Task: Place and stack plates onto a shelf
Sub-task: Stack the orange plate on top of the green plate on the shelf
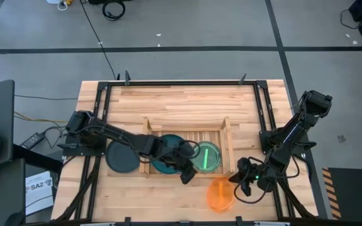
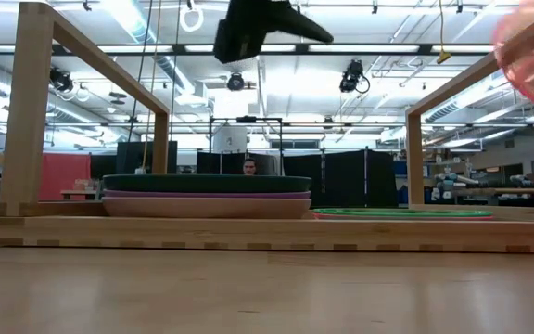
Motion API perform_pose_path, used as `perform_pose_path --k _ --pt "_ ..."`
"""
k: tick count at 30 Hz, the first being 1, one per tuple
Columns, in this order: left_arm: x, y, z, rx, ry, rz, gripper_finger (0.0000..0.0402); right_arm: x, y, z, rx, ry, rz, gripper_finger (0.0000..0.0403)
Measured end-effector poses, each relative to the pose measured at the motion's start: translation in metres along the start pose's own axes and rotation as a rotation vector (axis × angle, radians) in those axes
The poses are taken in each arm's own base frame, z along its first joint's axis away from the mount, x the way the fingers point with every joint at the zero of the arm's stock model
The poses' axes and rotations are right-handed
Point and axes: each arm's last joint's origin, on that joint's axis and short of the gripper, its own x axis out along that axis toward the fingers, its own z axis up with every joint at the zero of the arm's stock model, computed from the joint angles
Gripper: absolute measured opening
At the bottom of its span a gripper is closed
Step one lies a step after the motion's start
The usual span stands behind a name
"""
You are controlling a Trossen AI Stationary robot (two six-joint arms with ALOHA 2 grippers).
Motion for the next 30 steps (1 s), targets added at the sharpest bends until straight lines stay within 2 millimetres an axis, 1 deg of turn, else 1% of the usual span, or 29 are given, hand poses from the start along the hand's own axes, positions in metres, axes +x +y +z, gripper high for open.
perform_pose_path --k 5,11,14,22,26,30 --pt "0.0 -0.005 -0.002 -0.134 -0.009 -0.026 0.0208 0.002 0.004 0.006 0.048 -0.068 0.028 0.0007" --pt "0.0 -0.006 -0.002 -0.202 -0.009 -0.03 0.0208 0.005 0.007 0.013 0.094 -0.094 0.055 0.0007" --pt "-0.001 -0.009 -0.004 -0.207 -0.01 -0.043 0.0208 0.005 0.009 0.016 0.117 -0.108 0.075 0.0007" --pt "-0.003 -0.026 -0.012 -0.214 -0.029 -0.147 0.0208 0.005 0.014 0.018 0.14 -0.099 0.134 0.0007" --pt "-0.003 -0.029 -0.015 -0.209 -0.025 -0.154 0.0208 0.005 0.017 0.018 0.147 -0.059 0.171 0.0007" --pt "-0.003 -0.029 -0.015 -0.202 -0.025 -0.154 0.0208 0.003 0.023 0.019 0.141 -0.026 0.245 0.0007"
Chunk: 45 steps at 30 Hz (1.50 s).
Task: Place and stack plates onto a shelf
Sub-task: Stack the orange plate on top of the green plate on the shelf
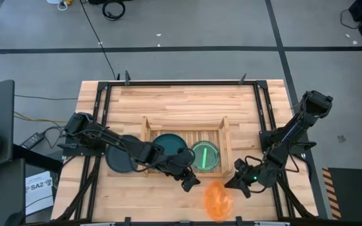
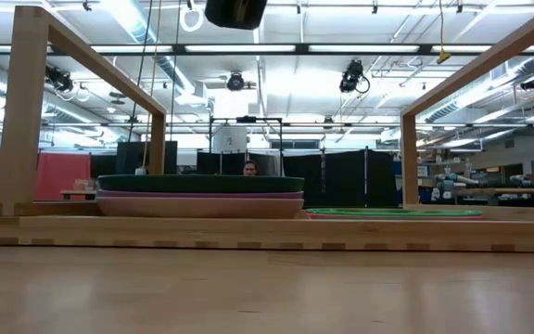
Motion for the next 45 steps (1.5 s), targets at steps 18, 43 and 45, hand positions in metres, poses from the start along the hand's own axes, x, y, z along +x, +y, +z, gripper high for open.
perform_pose_path --k 18,43,45 --pt "0.0 0.0 0.0 0.022 0.0 0.001 0.0208 -0.043 0.033 0.032 -0.239 -0.216 0.211 0.0007" --pt "-0.008 0.014 0.028 0.546 -0.572 0.539 0.0208 -0.087 0.02 0.097 -0.544 -0.928 -0.747 0.0007" --pt "-0.009 0.017 0.035 0.554 -0.626 0.605 0.0208 -0.084 0.018 0.101 -0.549 -0.933 -0.782 0.0007"
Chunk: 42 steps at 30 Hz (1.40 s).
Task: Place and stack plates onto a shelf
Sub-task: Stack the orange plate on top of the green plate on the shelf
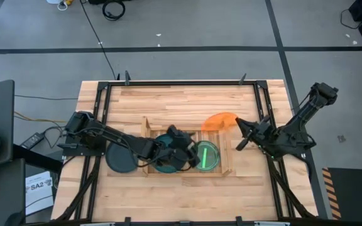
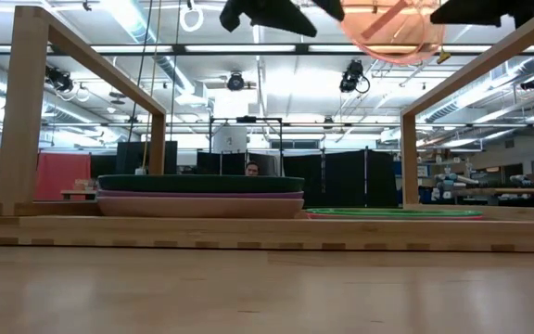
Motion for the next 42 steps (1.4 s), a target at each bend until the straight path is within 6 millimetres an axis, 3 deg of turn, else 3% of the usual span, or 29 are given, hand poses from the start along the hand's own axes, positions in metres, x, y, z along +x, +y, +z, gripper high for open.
perform_pose_path --k 14,31,42 --pt "0.034 0.032 0.016 -0.031 -0.036 0.142 0.0208 0.027 0.004 -0.011 -0.07 -0.006 -0.158 0.0007" --pt "0.062 0.062 0.032 -0.104 -0.073 0.223 0.0205 0.03 0.005 -0.014 -0.085 -0.005 -0.17 0.0007" --pt "0.064 0.062 0.033 -0.117 -0.061 0.178 0.0118 0.03 0.005 -0.014 -0.086 -0.005 -0.169 0.0007"
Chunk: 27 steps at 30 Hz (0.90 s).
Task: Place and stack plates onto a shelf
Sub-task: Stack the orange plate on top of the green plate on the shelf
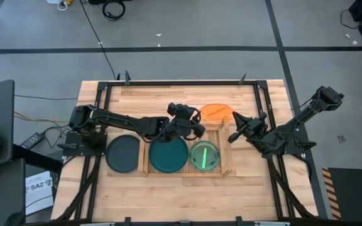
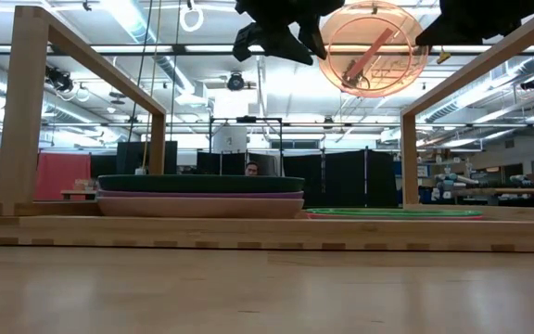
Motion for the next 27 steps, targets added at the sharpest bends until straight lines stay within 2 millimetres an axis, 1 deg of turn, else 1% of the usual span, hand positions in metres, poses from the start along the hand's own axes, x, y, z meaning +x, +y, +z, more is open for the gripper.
perform_pose_path --k 16,19,27 --pt "-0.0001 -0.0006 0.0005 -0.01 -0.001 -0.009 0.0013 0.0 0.0 0.0001 0.0 0.0 0.003 0.0012" --pt "-0.0001 -0.0006 0.0005 -0.01 -0.001 -0.009 0.0006 0.0 0.0 0.0001 0.0 0.0 0.003 0.0017" --pt "-0.0001 -0.0004 0.0003 -0.008 -0.002 -0.004 0.0009 0.0 0.0008 0.0001 0.0 0.0 0.032 0.0016"
